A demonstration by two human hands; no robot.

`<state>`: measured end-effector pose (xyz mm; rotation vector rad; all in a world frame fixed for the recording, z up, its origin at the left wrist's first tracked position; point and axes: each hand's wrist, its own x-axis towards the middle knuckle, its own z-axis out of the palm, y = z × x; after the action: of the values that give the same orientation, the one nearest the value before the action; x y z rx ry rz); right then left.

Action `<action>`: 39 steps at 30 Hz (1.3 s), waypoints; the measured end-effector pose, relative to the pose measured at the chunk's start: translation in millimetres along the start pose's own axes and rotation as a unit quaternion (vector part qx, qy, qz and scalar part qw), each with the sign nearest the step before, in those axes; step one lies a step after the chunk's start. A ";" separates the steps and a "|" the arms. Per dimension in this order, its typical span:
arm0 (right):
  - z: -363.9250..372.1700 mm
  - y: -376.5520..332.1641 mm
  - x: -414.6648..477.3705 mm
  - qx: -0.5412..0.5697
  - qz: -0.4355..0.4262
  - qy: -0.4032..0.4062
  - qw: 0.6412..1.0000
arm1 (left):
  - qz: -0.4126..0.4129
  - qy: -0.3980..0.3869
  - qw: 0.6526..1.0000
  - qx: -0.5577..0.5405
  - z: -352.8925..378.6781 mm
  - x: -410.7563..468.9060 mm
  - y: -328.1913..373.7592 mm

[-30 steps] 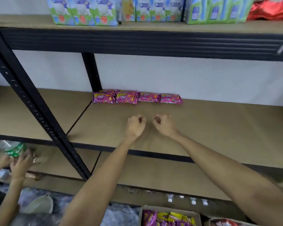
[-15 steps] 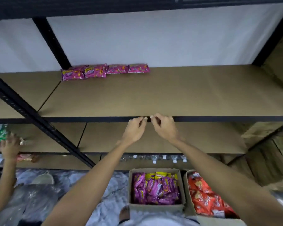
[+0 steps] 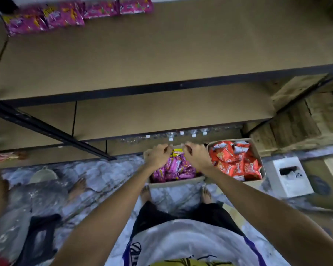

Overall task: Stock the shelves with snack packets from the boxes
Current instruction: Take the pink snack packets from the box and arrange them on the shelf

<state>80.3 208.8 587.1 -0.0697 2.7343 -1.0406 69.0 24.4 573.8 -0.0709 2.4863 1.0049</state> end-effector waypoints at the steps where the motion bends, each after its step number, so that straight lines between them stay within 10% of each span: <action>1: 5.8 11.8 -5.3 0.004 0.013 -0.005 1.000 | -0.011 -0.015 1.000 0.001 11.0 -1.6 -7.6; 25: 246.4 315.3 63.8 -0.012 0.178 -0.151 0.972 | -0.112 -0.184 0.976 0.031 258.9 167.5 -206.0; 39: 332.0 479.1 109.7 0.058 0.211 -0.127 0.967 | 0.158 -0.217 0.924 0.273 399.6 333.5 -287.5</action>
<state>60.4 338.1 8.5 0.3585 2.3110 -0.9841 -11.9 121.5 -7.1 0.6732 2.2942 0.3410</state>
